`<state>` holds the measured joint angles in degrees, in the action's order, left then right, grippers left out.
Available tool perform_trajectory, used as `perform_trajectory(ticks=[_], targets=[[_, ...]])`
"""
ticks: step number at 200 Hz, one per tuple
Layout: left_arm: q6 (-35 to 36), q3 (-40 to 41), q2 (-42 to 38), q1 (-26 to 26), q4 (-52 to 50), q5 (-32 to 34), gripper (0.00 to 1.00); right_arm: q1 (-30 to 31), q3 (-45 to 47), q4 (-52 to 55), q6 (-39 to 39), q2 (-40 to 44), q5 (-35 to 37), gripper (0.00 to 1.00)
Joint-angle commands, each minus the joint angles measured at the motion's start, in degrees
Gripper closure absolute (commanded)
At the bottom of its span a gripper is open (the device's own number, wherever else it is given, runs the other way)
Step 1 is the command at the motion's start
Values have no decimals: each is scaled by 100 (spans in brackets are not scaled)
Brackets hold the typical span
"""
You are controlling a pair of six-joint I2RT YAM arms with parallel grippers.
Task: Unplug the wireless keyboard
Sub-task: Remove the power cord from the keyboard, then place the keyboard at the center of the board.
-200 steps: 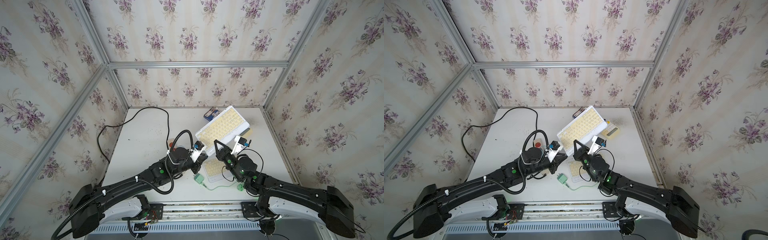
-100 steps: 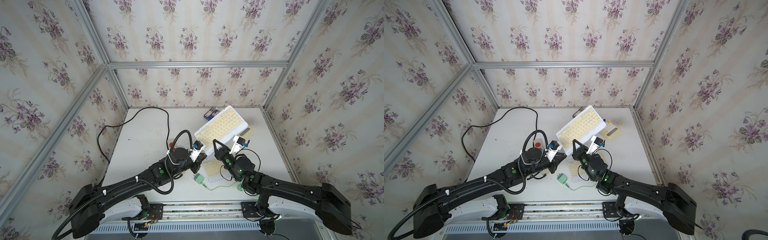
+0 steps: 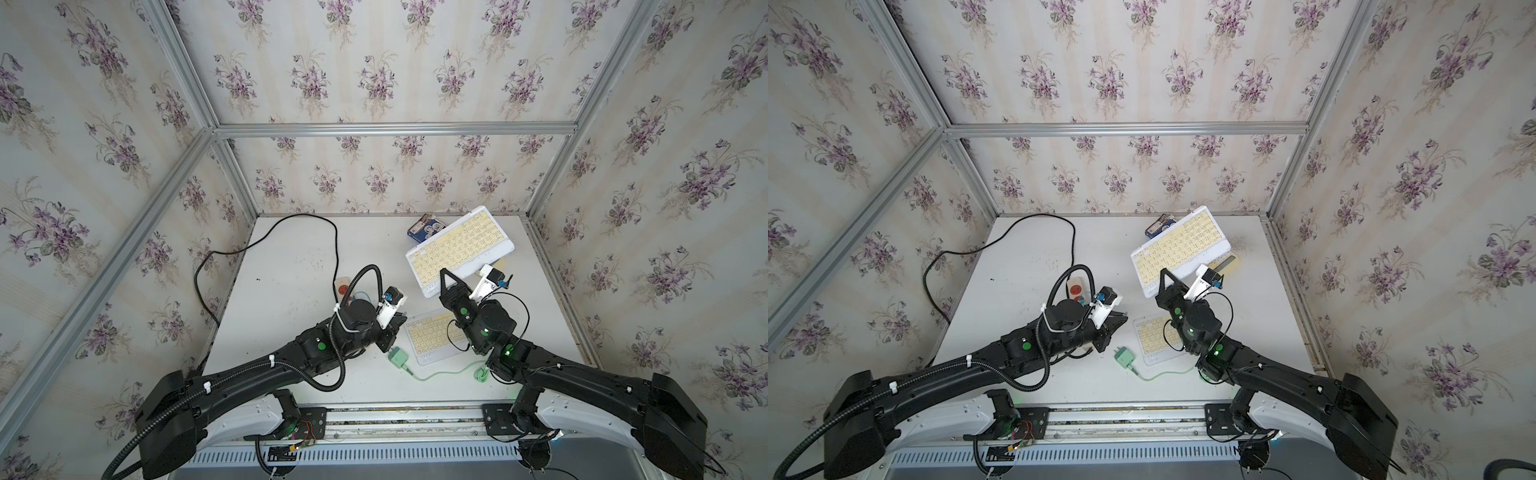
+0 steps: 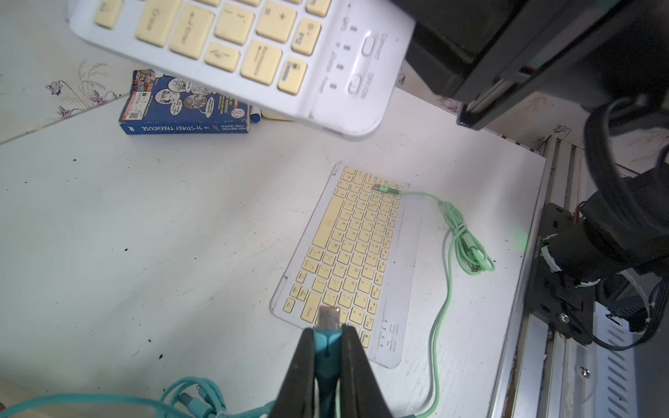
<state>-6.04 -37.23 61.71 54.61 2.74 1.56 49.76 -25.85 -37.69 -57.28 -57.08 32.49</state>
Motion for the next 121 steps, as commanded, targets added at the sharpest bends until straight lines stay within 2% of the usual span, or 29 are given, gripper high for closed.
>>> perform_trajectory(ticks=[1,22,34,90,121], targets=[[-165,17,-43,-11,-87,314,100,0,-108,991,-1219,47,633,100],[-388,14,-86,-12,-215,756,100,1,-297,2852,-3096,43,869,100],[-462,10,-111,-27,-273,942,99,5,-340,3286,-3682,-69,778,100],[-686,-30,-84,-169,-379,1074,98,7,-377,2711,-4442,-1249,184,100],[-752,-21,-106,-262,-415,1024,98,2,-456,1990,-4519,-2011,24,100]])
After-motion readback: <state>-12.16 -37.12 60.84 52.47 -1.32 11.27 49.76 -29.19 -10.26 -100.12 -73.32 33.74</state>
